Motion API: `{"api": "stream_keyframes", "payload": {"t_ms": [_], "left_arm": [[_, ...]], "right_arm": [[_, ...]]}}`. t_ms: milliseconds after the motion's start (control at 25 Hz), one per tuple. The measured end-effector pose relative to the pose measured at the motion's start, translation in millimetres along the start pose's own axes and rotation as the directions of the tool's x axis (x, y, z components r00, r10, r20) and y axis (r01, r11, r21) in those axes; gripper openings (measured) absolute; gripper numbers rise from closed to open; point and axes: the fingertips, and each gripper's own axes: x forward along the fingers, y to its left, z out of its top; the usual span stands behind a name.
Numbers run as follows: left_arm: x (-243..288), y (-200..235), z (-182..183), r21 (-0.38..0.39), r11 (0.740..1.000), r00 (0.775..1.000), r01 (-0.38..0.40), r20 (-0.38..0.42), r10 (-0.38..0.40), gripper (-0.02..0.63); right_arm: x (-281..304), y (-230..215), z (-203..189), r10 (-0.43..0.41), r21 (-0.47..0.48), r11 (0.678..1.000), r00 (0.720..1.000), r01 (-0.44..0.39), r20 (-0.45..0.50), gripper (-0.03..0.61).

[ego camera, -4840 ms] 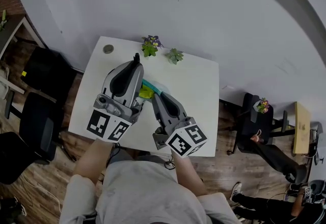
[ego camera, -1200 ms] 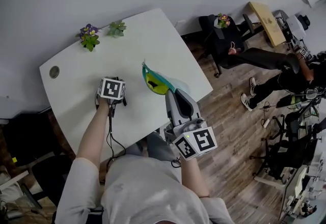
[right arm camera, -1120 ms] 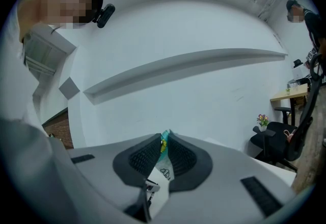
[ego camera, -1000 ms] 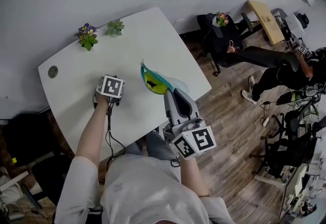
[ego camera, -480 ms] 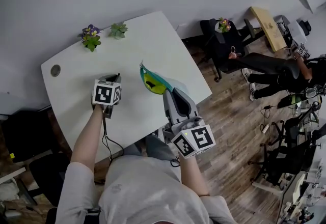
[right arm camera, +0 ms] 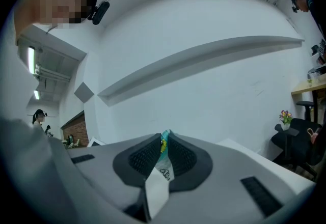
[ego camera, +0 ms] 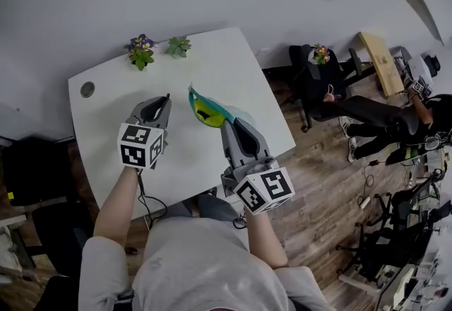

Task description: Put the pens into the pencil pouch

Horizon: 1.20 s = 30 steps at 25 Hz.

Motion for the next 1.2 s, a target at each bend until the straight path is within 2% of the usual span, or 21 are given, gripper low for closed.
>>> {"api": "stream_keyframes", "payload": {"t_ms": [160, 360, 520, 680, 880, 1200], "left_arm": [[-27.9, -5.5, 31.4, -0.032, 0.999, 0.991, -0.031, 0.132, 0.035, 0.055], [-58.2, -5.7, 65.3, -0.056, 0.996, 0.960, -0.068, 0.266, 0.081, 0.055], [-79.2, -11.1, 89.0, -0.029, 0.992, 0.926, -0.121, 0.358, 0.123, 0.055], [-93.4, -18.4, 102.8, 0.005, 0.985, 0.896, -0.170, 0.417, 0.152, 0.055], [-109.1, -24.3, 116.2, -0.040, 0.980, 0.852, -0.194, 0.488, 0.188, 0.054], [-122.6, -43.0, 151.3, -0.073, 0.982, 0.771, -0.174, 0.611, 0.182, 0.055]], "right_arm": [[9.7, 2.9, 1.5, 0.050, -0.002, 0.999, 0.999, -0.050, -0.010, 0.055], [24.8, 7.6, 3.4, 0.113, 0.014, 0.994, 0.994, -0.113, -0.013, 0.055], [32.6, 12.3, 6.6, 0.169, 0.011, 0.986, 0.986, -0.169, -0.015, 0.055], [38.3, 15.2, 7.8, 0.204, 0.018, 0.979, 0.979, -0.204, -0.019, 0.055], [43.7, 20.5, 11.0, 0.260, 0.016, 0.965, 0.965, -0.260, -0.021, 0.055], [45.0, 25.2, 16.0, 0.334, 0.034, 0.942, 0.942, -0.334, -0.016, 0.055]]}}
